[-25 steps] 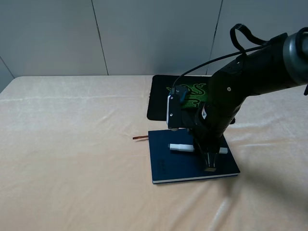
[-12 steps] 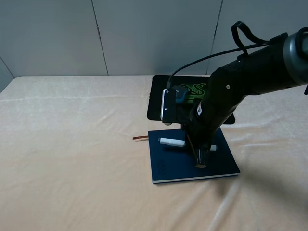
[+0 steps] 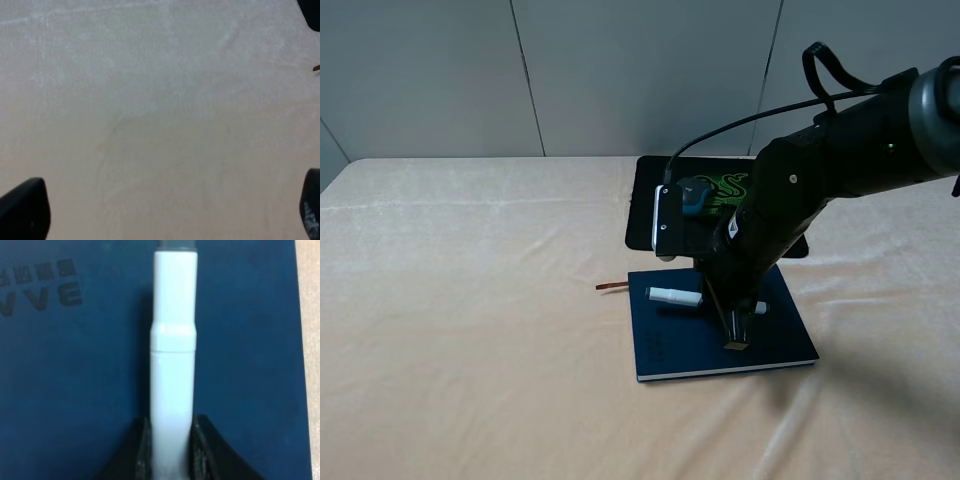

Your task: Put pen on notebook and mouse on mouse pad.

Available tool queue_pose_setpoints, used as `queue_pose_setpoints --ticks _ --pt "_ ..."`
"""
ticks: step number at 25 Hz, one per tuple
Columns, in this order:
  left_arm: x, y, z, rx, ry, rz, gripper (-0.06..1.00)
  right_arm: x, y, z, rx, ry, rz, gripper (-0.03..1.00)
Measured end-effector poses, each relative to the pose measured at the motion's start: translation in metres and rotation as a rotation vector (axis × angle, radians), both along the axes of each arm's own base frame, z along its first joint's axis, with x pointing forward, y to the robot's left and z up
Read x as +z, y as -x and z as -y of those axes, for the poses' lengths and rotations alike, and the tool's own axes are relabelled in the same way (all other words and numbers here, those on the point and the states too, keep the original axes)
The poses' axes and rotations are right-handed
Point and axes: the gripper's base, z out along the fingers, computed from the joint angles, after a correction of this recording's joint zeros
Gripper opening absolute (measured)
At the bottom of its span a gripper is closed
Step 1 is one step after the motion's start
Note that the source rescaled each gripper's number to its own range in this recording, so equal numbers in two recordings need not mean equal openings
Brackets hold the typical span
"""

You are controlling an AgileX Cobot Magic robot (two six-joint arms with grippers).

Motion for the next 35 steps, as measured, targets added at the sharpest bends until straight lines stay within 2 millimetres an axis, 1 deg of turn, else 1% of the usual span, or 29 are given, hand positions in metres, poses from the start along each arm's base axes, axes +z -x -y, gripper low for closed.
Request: queue_pose_setpoints --ticks 3,4,5,6,7,8,9,11,13,16,22,24,31,35 --pt "0.000 0.000 0.000 0.000 0.000 0.000 1.00 0.000 0.000 0.000 0.001 0.000 0.000 0.00" --pt "0.000 0.000 0.000 0.000 0.000 0.000 1.00 0.000 0.000 0.000 0.000 0.000 0.000 0.04" --pt "0.000 0.000 0.000 0.000 0.000 0.000 1.00 0.000 0.000 0.000 -0.002 -0.002 -0.002 0.13" --pt "0.000 0.000 0.000 0.000 0.000 0.000 1.00 0.000 0.000 0.000 -0.004 -0.004 -0.003 0.27" --pt "0.000 0.000 0.000 0.000 0.000 0.000 1.00 0.000 0.000 0.000 -0.008 -0.007 -0.005 0.50" --pt "0.000 0.000 0.000 0.000 0.000 0.000 1.00 0.000 0.000 -0.001 -0.010 -0.010 -0.004 0.71" --pt "0.000 0.000 0.000 0.000 0.000 0.000 1.00 0.000 0.000 -0.001 -0.015 -0.015 -0.005 0.83" --pt "0.000 0.000 0.000 0.000 0.000 0.000 1.00 0.000 0.000 -0.002 -0.027 -0.028 -0.007 0.94" --pt "0.000 0.000 0.000 0.000 0.000 0.000 1.00 0.000 0.000 -0.002 -0.032 -0.032 -0.009 0.98" --pt "0.000 0.000 0.000 0.000 0.000 0.000 1.00 0.001 0.000 -0.002 -0.035 -0.036 -0.009 1.00" --pt "0.000 0.000 0.000 0.000 0.000 0.000 1.00 0.002 0.000 -0.002 -0.035 -0.038 -0.006 1.00" --pt "0.000 0.000 0.000 0.000 0.000 0.000 1.00 0.007 0.001 -0.002 -0.036 -0.044 -0.003 1.00" --pt "0.000 0.000 0.000 0.000 0.000 0.000 1.00 0.042 0.011 0.005 -0.029 -0.072 0.023 1.00" --pt "0.000 0.000 0.000 0.000 0.000 0.001 1.00 0.066 0.021 0.012 -0.015 -0.080 0.044 1.00"
